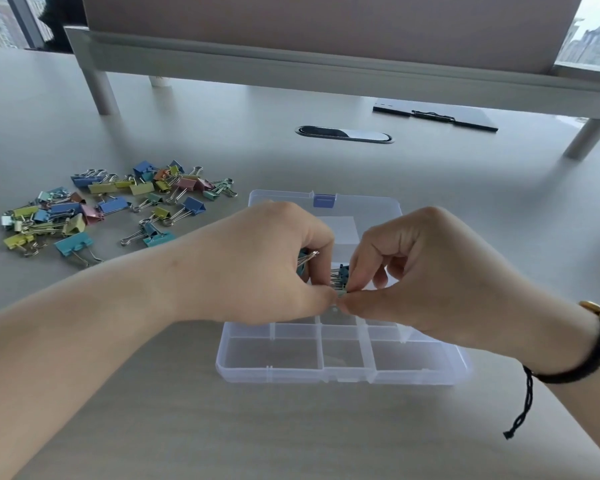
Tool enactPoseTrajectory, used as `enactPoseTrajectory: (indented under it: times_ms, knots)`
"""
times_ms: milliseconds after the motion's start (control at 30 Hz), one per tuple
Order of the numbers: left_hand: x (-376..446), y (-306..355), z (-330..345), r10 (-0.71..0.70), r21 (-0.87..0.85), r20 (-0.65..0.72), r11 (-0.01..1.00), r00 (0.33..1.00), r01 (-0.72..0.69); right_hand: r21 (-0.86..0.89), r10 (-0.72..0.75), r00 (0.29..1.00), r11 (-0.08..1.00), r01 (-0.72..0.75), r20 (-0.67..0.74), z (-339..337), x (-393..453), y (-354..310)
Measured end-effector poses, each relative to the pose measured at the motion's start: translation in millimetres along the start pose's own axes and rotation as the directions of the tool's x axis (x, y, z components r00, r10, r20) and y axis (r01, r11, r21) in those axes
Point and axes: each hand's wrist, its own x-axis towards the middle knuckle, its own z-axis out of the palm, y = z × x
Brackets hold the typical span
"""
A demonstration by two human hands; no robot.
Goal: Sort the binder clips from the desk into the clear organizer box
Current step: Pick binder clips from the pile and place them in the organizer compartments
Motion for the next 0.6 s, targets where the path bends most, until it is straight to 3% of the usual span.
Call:
enactPoseTrajectory:
  times_ms: [133,333,433,600]
  knots:
    - [2.0,0.4,4.6,-0.061,-0.040,-0.010,0.997,0.998,0.061,-0.013,0.058,0.998,0.998,-0.059,-0.024,7.8,-1.0,-2.3]
    - [3.1,-1.1,2.9,-0.030,-0.072,-0.008,0.997,1.000,0.029,-0.112,0.050,0.997,0.992,-0.057,-0.065,12.7,0.6,0.4]
    - [4.8,-2.0,-0.5,-0.019,-0.186,-0.078,0.982,0.997,0.004,-0.001,0.045,0.997,0.999,-0.046,-0.064,3.6,2.2,1.5]
    - [5.4,0.3,-2.8,-0.010,-0.479,-0.073,0.877,0.997,-0.026,0.285,-0.094,0.976,0.947,0.149,-0.199,-8.4,3.1,1.2]
